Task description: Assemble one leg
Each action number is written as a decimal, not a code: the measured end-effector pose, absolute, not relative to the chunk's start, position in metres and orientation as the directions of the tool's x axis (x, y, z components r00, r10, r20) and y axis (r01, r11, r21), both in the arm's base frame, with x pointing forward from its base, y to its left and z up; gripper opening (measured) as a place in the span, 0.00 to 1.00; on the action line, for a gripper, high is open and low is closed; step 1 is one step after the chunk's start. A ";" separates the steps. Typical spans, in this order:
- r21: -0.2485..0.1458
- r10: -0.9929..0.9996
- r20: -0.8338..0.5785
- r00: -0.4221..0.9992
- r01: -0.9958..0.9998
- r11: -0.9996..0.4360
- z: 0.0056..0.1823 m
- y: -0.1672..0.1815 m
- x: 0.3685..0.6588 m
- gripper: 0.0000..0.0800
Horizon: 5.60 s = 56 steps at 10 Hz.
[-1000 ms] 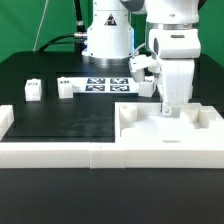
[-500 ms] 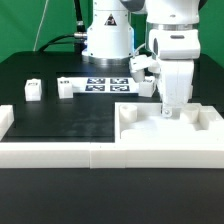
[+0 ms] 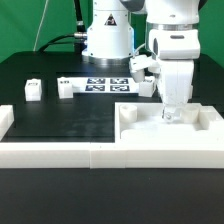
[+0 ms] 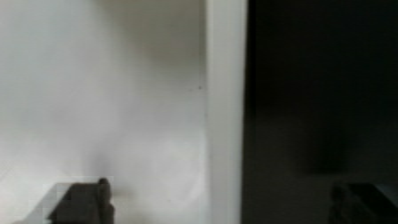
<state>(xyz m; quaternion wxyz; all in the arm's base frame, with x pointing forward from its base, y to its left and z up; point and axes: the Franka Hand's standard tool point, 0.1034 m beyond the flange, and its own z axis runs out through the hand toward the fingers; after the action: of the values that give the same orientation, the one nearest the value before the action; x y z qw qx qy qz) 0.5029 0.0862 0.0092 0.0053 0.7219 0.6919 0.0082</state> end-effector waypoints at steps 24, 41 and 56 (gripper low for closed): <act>-0.038 0.335 -0.002 0.942 0.335 -0.941 0.041 0.139 0.427 0.81; -0.065 0.284 -0.773 0.568 0.375 -0.925 0.007 0.147 0.370 0.81; -0.075 0.287 -0.782 0.554 0.373 -0.925 0.032 0.146 0.380 0.36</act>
Offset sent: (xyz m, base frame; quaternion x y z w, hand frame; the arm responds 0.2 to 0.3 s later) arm 0.0000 0.0000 0.0000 0.0000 0.0000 0.0000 1.0000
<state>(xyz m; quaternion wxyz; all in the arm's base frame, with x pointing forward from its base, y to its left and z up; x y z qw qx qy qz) 0.3802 0.1456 0.0319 0.0497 0.8799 0.1875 -0.4337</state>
